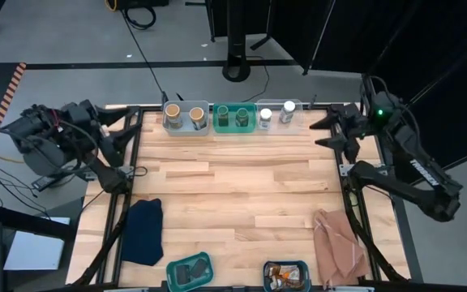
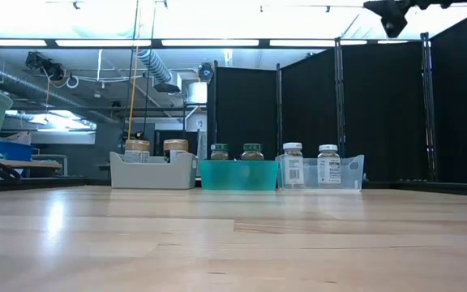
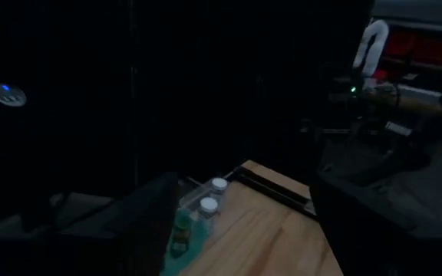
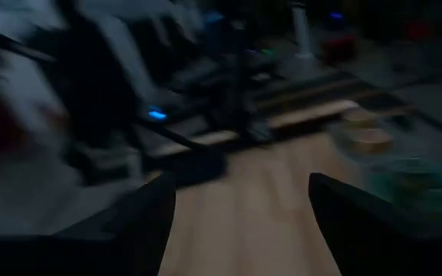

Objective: Sort spices by type
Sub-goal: Return to Home Position

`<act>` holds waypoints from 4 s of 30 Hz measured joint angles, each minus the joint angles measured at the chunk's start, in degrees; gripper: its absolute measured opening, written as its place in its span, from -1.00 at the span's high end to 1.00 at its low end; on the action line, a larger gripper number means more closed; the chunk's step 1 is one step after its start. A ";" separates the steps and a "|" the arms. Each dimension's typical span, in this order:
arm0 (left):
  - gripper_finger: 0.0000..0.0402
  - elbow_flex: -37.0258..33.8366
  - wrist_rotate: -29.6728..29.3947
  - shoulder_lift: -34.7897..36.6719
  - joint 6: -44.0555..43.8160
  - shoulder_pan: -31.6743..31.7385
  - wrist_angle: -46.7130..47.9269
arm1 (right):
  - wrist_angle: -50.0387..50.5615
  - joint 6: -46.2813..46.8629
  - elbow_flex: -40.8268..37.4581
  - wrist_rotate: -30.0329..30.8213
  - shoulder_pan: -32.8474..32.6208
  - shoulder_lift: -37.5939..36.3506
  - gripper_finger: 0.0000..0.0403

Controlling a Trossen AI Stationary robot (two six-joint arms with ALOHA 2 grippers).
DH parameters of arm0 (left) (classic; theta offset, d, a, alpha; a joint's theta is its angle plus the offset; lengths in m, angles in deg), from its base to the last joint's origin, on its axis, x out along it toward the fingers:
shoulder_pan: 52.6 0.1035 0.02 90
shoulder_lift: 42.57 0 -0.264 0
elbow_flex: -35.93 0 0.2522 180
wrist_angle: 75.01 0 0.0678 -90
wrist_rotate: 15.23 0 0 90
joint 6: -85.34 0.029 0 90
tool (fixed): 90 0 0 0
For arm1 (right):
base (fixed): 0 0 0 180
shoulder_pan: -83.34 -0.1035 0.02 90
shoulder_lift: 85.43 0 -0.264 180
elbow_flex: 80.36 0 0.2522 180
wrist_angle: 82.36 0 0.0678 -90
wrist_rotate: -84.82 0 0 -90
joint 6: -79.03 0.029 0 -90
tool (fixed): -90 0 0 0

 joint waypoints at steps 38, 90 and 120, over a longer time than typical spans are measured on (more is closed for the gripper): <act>-0.49 -67.39 25.70 36.20 47.95 -1.40 -85.08 | -51.39 11.74 -46.52 48.64 -36.83 -23.36 -0.52; -0.49 -98.03 79.83 57.48 37.87 -0.44 -97.29 | -42.37 -0.12 -46.87 45.76 -46.24 -8.11 -0.52; -0.49 -98.05 83.20 57.88 35.99 -0.44 -82.83 | -40.17 -1.50 -46.87 45.83 -45.49 -8.11 -0.51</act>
